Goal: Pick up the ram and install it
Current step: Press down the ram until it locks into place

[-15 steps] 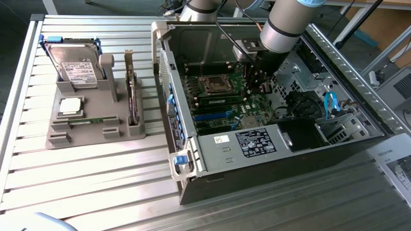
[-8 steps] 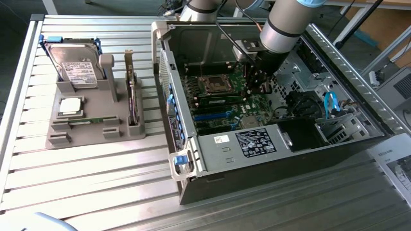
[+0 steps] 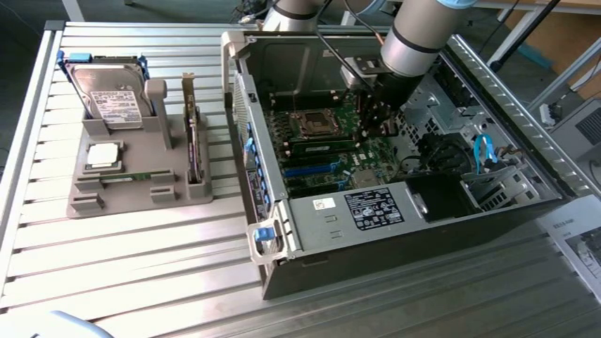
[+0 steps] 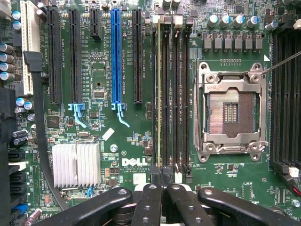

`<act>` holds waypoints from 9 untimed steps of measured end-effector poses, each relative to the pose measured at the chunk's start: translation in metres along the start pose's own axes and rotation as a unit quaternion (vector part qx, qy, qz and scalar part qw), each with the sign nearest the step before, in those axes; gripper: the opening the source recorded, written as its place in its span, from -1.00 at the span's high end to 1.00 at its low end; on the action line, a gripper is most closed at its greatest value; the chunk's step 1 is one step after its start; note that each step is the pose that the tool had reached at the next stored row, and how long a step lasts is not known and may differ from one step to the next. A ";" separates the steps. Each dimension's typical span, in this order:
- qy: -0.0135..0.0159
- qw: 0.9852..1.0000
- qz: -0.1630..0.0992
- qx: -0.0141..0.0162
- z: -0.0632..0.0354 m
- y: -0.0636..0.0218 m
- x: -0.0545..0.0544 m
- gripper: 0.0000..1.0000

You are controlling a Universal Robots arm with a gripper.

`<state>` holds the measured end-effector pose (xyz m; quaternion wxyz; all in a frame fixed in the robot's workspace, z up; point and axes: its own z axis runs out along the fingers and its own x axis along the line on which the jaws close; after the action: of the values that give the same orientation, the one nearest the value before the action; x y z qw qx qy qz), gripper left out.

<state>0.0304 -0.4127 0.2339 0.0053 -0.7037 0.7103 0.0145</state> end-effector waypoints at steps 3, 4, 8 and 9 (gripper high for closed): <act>0.000 1.000 0.000 0.000 -0.0017 0.0000 0.000 0.80; 0.000 1.000 0.000 0.000 -0.0024 -0.0001 0.000 0.80; 0.000 1.000 0.000 -0.001 -0.0059 -0.0002 0.000 0.80; 0.000 1.000 0.000 -0.001 -0.0067 -0.0002 0.000 0.80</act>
<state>0.0307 -0.4127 0.2406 0.0043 -0.7037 0.7103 0.0155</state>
